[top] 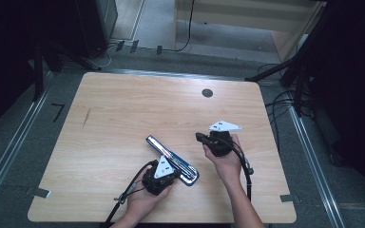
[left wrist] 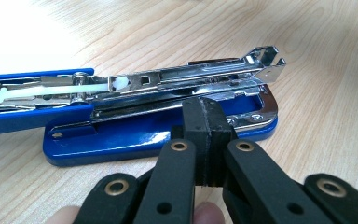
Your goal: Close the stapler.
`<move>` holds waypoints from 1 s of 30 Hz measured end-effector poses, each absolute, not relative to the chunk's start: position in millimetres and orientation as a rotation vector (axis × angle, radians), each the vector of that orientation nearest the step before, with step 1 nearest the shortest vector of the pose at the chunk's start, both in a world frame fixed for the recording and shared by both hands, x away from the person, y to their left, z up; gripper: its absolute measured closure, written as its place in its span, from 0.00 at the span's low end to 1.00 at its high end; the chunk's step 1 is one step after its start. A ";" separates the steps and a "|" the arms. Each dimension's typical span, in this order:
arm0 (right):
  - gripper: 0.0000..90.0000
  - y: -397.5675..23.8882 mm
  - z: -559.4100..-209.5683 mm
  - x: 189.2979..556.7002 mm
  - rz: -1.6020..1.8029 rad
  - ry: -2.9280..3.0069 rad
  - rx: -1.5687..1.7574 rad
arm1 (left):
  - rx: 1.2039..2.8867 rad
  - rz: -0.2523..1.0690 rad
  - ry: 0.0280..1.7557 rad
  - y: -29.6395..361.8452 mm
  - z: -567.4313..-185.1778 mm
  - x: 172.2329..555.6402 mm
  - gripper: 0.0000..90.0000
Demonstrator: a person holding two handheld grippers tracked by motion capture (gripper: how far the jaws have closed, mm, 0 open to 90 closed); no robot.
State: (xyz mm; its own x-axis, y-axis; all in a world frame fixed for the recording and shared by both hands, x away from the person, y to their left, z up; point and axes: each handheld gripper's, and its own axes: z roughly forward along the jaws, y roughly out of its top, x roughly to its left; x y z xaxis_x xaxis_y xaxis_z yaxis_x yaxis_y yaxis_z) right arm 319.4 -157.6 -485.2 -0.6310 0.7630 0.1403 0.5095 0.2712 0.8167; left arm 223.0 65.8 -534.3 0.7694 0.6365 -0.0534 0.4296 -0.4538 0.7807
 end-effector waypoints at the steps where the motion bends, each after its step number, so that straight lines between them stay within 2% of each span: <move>1: 1.00 -160.0 -486.2 319.4 1.286 2.262 1.180 | 2.118 0.312 0.794 65.8 -534.3 223.0 1.00; 20: 0.95 -205.1 -517.7 325.5 1.114 2.272 1.287 | 2.117 0.307 0.794 65.9 -534.3 223.3 1.00; 30: 0.87 -211.9 -525.0 327.1 1.064 2.299 1.296 | 2.115 0.308 0.794 65.9 -534.4 223.2 1.00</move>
State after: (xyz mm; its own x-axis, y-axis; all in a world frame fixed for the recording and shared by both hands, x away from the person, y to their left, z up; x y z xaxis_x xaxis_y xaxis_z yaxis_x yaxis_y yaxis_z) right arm 327.1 -211.9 -525.0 -0.5510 0.8288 0.0976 0.6108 0.3208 0.7239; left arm 223.2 65.9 -534.4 0.7696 0.6359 -0.0573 0.4311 -0.4513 0.7813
